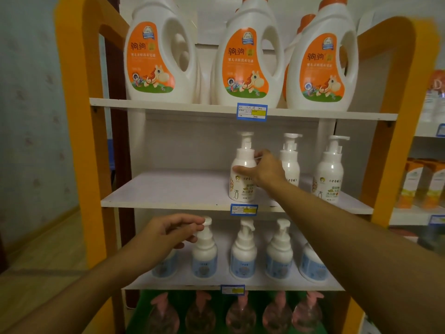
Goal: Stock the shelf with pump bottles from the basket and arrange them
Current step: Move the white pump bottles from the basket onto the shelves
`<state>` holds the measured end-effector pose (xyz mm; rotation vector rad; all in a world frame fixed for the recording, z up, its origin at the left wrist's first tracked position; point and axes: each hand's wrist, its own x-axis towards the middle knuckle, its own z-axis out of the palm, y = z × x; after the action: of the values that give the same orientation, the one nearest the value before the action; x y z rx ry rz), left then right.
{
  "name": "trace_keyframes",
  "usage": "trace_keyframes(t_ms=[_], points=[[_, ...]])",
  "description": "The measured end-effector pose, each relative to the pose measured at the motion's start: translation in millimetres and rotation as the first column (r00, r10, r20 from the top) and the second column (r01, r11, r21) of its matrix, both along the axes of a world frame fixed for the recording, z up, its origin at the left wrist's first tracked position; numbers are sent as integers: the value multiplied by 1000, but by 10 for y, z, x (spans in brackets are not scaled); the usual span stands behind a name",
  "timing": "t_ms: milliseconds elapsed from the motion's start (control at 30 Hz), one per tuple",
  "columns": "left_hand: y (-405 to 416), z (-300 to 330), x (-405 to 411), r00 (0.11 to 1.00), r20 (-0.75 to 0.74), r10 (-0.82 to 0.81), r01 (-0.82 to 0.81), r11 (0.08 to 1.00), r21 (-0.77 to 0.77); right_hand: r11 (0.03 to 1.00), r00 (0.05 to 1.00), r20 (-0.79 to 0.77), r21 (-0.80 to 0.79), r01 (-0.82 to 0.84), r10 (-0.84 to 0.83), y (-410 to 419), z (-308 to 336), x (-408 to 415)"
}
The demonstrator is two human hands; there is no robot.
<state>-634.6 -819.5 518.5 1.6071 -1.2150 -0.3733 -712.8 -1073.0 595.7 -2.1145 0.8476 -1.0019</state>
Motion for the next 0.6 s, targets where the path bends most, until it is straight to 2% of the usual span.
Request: trace_keyframes(t_ms=[333,400,467,533,600], points=[[34,30,-19,997,32,69,-70,997,40,1000,1000,14,-10,6,-6,39,-28,-37],[54,26,-21,997,14,76,-76,997,28,998,997,80,-55,27,-22,107,-56,-89],[81,16,-20,997,1,79,-79,997,23,983,986,166,-176,51,-22,203,-102,-156],[106,15,-11,997,-14,78,-77,997,12,969,978,182,-243,-53,99,338,-147,-228],[122,41,0,996,-31,85,-85,996,-21,942,952,131,-232,-242,277,517,-173,-282]])
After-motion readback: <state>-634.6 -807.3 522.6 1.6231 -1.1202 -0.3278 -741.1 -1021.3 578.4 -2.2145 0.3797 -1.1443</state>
